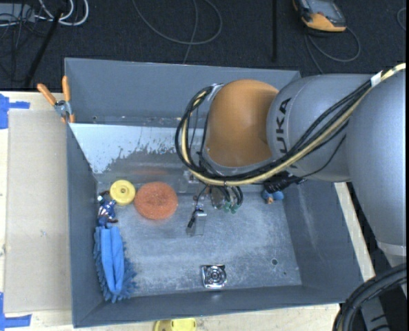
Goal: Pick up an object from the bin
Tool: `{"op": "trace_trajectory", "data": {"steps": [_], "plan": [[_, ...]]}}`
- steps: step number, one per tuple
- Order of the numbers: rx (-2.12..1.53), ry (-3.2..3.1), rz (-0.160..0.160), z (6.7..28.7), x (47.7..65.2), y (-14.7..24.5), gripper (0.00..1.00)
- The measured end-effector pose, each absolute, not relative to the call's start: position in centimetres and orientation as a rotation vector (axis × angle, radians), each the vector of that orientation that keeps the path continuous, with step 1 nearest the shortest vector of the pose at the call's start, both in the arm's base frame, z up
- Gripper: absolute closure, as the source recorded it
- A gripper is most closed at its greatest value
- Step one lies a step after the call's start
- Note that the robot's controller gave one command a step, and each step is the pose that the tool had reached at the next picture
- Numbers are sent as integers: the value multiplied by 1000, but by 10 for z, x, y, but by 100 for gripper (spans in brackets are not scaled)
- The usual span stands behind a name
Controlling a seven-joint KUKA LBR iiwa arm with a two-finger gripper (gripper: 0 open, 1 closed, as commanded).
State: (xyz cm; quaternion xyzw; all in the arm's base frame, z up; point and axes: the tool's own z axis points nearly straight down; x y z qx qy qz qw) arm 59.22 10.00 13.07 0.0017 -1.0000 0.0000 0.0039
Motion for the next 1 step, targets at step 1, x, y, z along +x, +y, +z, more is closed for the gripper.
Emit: {"op": "trace_trajectory", "data": {"steps": [1], "plan": [[1,-3141,-1,136,594,100,0]]}}
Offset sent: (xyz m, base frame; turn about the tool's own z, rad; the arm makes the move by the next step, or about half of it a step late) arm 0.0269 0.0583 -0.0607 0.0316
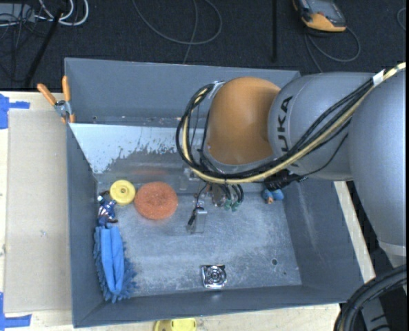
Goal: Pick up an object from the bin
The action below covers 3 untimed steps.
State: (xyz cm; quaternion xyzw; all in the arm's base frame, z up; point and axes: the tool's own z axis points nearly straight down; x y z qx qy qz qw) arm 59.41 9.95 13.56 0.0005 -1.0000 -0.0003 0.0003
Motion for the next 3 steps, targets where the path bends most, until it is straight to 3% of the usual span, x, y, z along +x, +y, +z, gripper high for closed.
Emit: {"op": "trace_trajectory", "data": {"steps": [1,2,3], "plan": [[-43,-3149,-3,72,621,158,0],[-32,-3141,0,122,608,155,0],[-36,-3151,-5,82,620,158,0]]}}
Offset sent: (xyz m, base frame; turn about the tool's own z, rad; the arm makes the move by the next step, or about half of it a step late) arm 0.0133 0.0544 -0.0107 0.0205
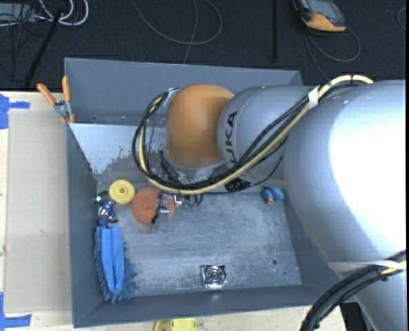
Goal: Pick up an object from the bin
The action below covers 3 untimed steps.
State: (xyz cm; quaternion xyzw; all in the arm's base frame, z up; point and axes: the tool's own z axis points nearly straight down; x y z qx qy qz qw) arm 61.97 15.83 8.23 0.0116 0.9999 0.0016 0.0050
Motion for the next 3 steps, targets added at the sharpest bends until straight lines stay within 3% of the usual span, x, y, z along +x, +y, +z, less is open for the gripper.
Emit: {"op": "trace_trajectory", "data": {"steps": [1,2,3], "plan": [[-16,3139,2,69,612,149,0],[-22,3138,1,71,621,149,100],[-22,3138,1,71,621,149,100]]}}
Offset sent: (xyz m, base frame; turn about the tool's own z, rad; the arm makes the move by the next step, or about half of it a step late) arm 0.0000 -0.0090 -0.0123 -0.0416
